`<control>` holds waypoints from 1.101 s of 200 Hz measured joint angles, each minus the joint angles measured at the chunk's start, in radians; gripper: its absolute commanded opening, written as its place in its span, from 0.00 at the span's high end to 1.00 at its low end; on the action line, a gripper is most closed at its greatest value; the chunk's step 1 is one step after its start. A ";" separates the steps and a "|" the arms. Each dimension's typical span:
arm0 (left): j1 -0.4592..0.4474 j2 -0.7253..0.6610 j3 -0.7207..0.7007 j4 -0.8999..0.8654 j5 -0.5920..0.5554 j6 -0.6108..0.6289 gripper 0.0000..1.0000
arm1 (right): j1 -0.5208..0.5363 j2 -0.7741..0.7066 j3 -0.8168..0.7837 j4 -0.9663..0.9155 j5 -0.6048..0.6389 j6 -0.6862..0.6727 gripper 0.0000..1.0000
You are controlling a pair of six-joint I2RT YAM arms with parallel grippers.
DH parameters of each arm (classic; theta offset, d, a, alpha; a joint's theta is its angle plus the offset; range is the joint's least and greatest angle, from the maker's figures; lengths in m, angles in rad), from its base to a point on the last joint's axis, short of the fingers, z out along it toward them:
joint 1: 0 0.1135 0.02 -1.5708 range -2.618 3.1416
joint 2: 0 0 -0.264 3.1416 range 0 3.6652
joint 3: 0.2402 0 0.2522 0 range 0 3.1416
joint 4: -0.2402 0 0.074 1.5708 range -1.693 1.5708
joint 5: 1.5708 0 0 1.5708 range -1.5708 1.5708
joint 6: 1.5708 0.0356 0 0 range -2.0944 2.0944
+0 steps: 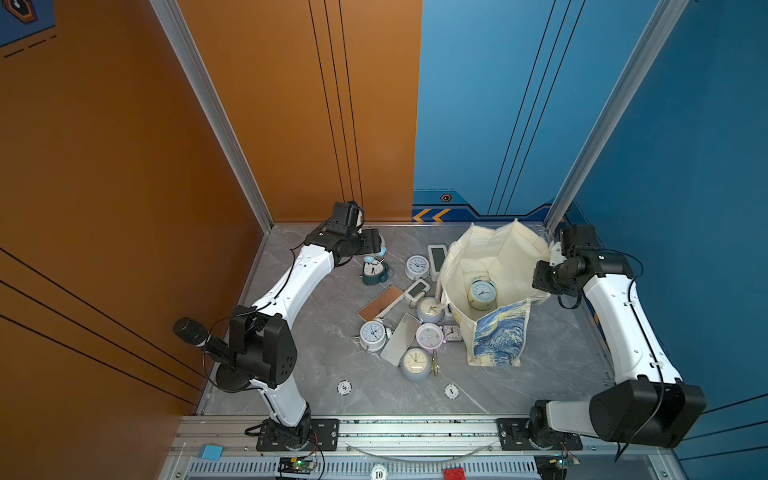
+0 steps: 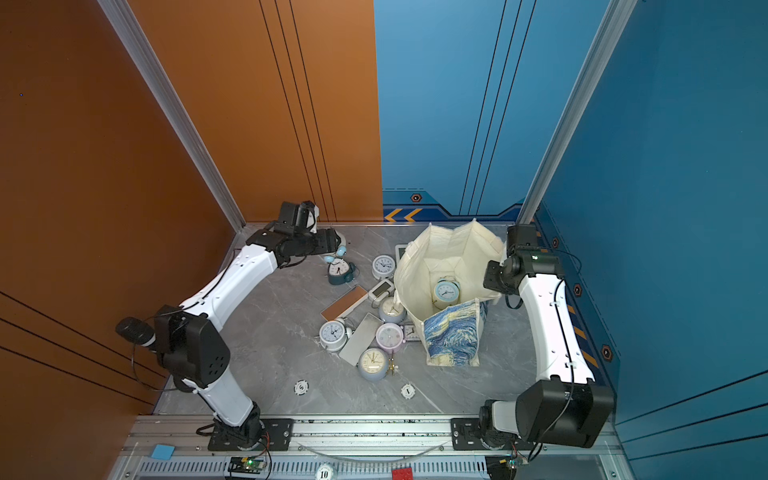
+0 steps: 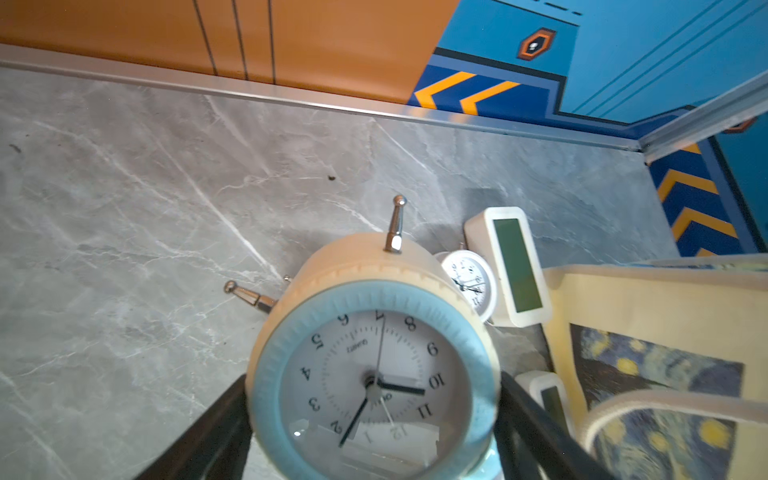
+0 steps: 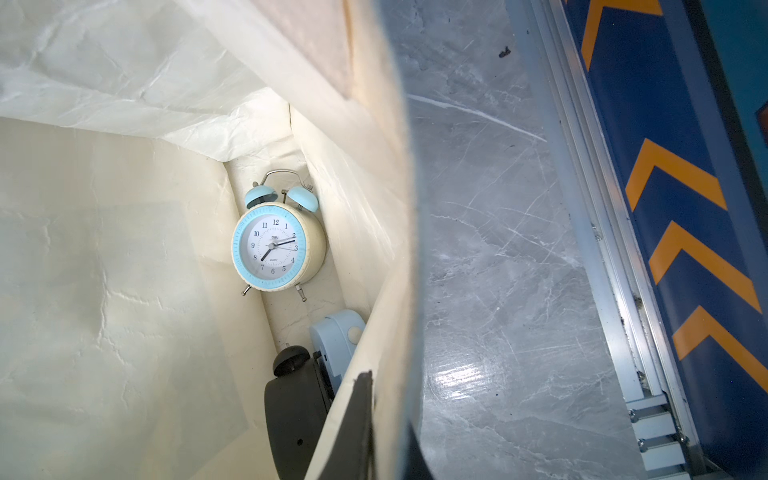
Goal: Put the alarm clock into the canvas bag
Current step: Pick up the alarm from the center of the board, then place the alarm at the canvas bag.
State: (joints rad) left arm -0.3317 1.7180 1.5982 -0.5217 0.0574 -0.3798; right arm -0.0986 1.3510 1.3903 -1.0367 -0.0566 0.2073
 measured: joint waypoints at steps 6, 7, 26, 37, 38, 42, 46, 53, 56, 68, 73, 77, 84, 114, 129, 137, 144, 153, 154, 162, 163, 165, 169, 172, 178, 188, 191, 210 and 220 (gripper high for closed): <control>-0.013 -0.006 0.000 0.004 0.004 0.001 0.44 | 0.000 0.000 0.000 0.000 0.000 0.000 0.91; -0.014 -0.007 0.000 0.004 0.004 0.001 0.44 | 0.000 0.000 0.000 0.000 0.000 0.000 0.91; -0.050 -0.026 0.000 0.029 0.018 0.001 0.44 | 0.000 0.000 0.000 0.000 0.000 0.000 0.91; -0.070 -0.035 0.000 0.050 0.027 -0.002 0.44 | 0.001 0.000 0.000 0.000 0.000 0.000 0.91; -0.072 -0.036 0.000 0.051 0.027 -0.003 0.45 | 0.001 0.000 0.000 0.000 0.000 0.000 0.91; -0.079 -0.040 0.000 0.059 0.031 -0.003 0.45 | 0.001 0.000 0.000 0.000 0.000 0.000 0.91; -0.086 -0.043 0.000 0.065 0.033 -0.005 0.45 | 0.001 0.000 0.000 0.000 0.000 0.000 0.91; -0.098 -0.050 0.000 0.077 0.037 -0.006 0.44 | 0.002 0.000 0.000 0.000 0.000 0.000 0.91; -0.103 -0.051 0.000 0.083 0.039 -0.007 0.44 | 0.002 0.000 0.000 0.000 0.000 0.000 0.91; -0.126 -0.060 0.000 0.108 0.049 -0.012 0.45 | 0.002 0.000 0.000 0.000 0.000 0.000 0.91; -0.134 -0.062 0.000 0.115 0.053 -0.013 0.45 | 0.002 0.000 0.000 0.000 0.000 0.000 0.91; -0.142 -0.063 0.000 0.121 0.056 -0.015 0.45 | 0.002 0.000 0.000 0.000 0.000 0.000 0.91; -0.154 -0.065 0.000 0.131 0.062 -0.020 0.45 | 0.002 0.000 0.000 0.000 0.000 0.000 0.91; -0.200 -0.065 0.000 0.167 0.094 -0.036 0.47 | 0.003 0.000 0.000 0.000 0.000 0.000 0.91; -0.222 -0.065 0.000 0.190 0.115 -0.037 0.47 | 0.004 0.000 0.000 0.000 0.000 0.000 0.91; -0.235 -0.065 0.000 0.204 0.129 -0.037 0.47 | 0.005 0.000 0.000 0.000 0.000 0.000 0.91; -0.247 -0.065 0.001 0.218 0.140 -0.039 0.48 | 0.006 0.000 0.000 0.000 0.000 0.000 0.91; -0.262 -0.065 0.002 0.237 0.157 -0.039 0.49 | 0.006 0.000 0.000 0.000 0.000 0.000 0.91; -0.262 -0.065 0.002 0.239 0.158 -0.039 0.49 | 0.007 0.000 0.000 0.000 0.000 0.000 0.91; -0.277 -0.065 0.004 0.257 0.173 -0.039 0.50 | 0.008 0.000 0.000 0.000 0.000 0.000 0.91; -0.278 -0.065 0.005 0.257 0.174 -0.039 0.50 | 0.008 0.000 0.000 0.000 0.000 0.000 0.91; -0.283 -0.065 0.006 0.262 0.177 -0.039 0.50 | 0.008 0.000 0.000 0.001 0.000 0.000 0.91; -0.290 -0.065 0.009 0.269 0.183 -0.039 0.50 | 0.008 0.000 0.000 0.000 0.000 0.000 0.91; -0.296 -0.065 0.012 0.272 0.187 -0.038 0.50 | 0.008 0.000 0.000 0.000 0.000 0.000 0.91; -0.308 -0.064 0.020 0.282 0.194 -0.035 0.50 | 0.009 0.000 0.000 0.000 0.000 0.000 0.91; -0.328 -0.061 0.037 0.295 0.205 -0.030 0.50 | 0.010 0.000 0.000 0.000 0.000 0.000 0.91; -0.336 -0.060 0.043 0.298 0.207 -0.026 0.50 | 0.010 0.000 0.000 0.001 0.000 0.000 0.91; -0.387 -0.040 0.087 0.325 0.216 -0.003 0.50 | 0.010 0.000 0.000 0.000 0.000 0.000 0.91; -0.413 -0.026 0.108 0.335 0.217 0.011 0.50 | 0.010 0.000 0.000 0.000 0.000 0.000 0.91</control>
State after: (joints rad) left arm -0.7448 1.6924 1.7065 -0.1864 0.2745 -0.3691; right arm -0.0883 1.3510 1.3899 -1.0363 -0.0566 0.2070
